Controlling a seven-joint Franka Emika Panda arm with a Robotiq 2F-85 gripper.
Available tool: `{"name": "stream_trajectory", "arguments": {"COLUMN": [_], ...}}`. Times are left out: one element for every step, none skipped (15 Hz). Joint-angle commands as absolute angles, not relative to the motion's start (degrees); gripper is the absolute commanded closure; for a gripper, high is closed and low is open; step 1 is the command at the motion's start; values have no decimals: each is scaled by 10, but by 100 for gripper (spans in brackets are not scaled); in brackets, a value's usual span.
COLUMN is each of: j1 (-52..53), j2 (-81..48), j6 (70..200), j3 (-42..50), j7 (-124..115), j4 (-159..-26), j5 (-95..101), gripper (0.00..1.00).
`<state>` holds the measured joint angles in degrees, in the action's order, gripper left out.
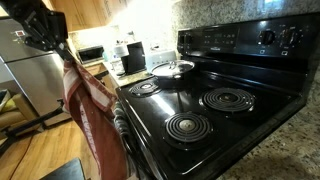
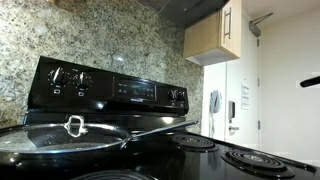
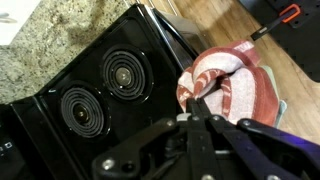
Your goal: Hang the towel on the oven door handle
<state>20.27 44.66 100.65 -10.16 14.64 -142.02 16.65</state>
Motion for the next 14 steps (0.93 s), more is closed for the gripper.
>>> {"name": "stream_trajectory", "arguments": {"j1": [218, 227, 231, 237, 240, 241, 241, 237, 233, 227, 217, 208, 195, 185], "j2": [434, 431, 425, 421, 415, 408, 402, 396, 391, 386, 383, 381, 381, 375], "j6": [1052, 1072, 1091, 1116, 1139, 1157, 1178, 1196, 1218, 1234, 1250, 1259, 1264, 1264], "j3": [-106, -103, -103, -100, -99, -98, -96, -97, -97, -100, -104, -107, -111, -112], "j7": [157, 165, 167, 175, 179, 183, 188, 188, 185, 180, 167, 155, 142, 135], "j4": [-1463, -1478, -1493, -1509, -1526, -1539, -1552, -1562, -1573, -1582, -1589, -1595, -1598, -1589], "j5": [146, 139, 134, 130, 126, 125, 125, 130, 133, 141, 150, 156, 167, 174], "gripper": [100, 100, 100, 100, 100, 100, 100, 100, 100, 100, 100, 100, 100, 100]}}
